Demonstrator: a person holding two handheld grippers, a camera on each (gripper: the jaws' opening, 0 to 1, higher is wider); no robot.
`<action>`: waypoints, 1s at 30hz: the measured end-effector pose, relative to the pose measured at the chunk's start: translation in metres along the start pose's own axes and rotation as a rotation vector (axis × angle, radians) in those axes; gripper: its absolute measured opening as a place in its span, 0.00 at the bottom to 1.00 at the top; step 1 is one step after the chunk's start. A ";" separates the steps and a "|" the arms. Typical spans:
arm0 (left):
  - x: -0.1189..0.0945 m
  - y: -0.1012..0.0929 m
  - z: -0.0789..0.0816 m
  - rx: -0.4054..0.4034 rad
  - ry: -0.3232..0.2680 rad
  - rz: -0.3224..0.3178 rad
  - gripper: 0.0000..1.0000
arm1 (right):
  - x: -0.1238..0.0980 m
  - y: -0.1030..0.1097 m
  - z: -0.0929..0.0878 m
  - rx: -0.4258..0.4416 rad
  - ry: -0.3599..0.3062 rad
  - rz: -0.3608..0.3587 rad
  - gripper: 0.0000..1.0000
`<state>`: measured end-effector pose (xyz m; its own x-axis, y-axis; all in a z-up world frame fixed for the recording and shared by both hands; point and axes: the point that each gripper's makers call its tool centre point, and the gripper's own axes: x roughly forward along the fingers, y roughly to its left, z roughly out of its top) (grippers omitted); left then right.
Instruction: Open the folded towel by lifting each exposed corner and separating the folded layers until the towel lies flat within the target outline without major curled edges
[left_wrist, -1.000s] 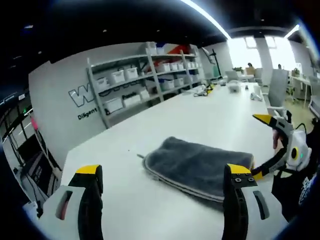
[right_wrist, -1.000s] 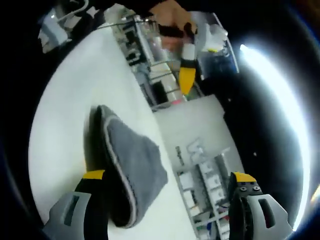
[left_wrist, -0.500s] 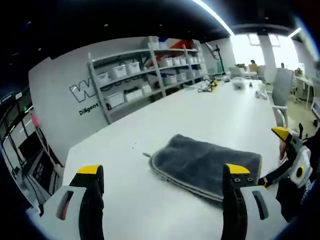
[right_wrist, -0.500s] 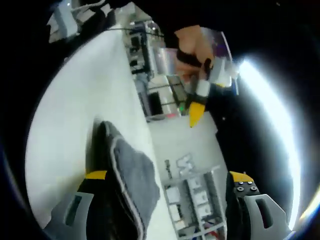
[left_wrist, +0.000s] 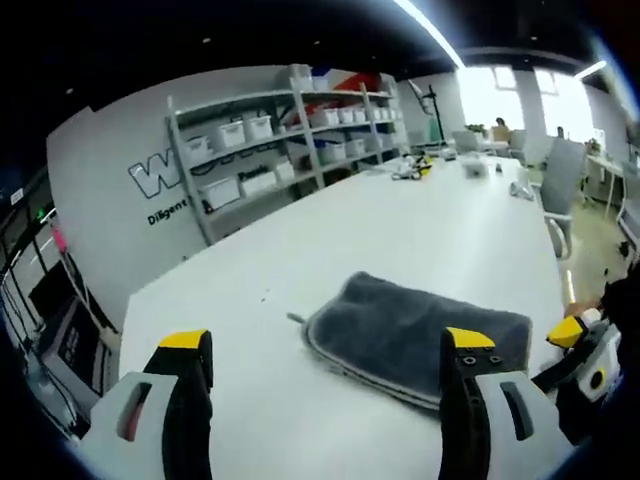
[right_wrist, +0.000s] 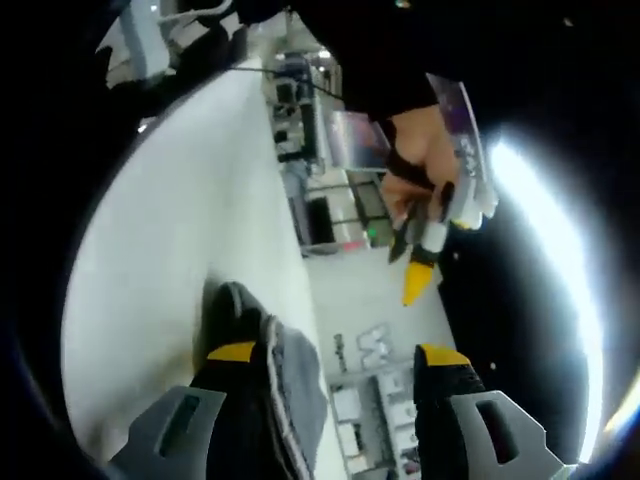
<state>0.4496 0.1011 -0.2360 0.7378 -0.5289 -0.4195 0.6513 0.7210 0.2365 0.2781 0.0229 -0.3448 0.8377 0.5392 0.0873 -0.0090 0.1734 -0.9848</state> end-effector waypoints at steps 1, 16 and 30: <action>0.002 0.000 0.000 0.003 0.008 -0.005 0.91 | 0.000 0.002 0.001 -0.003 -0.001 0.009 0.49; 0.057 0.015 0.001 -0.008 0.123 -0.151 0.89 | 0.002 0.007 0.000 0.026 0.027 0.029 0.22; 0.064 0.018 0.011 0.120 0.191 -0.128 0.85 | 0.007 0.015 0.005 0.034 0.018 0.061 0.09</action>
<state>0.5107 0.0757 -0.2488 0.6083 -0.5101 -0.6080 0.7623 0.5889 0.2685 0.2813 0.0340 -0.3586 0.8449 0.5344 0.0242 -0.0789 0.1691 -0.9824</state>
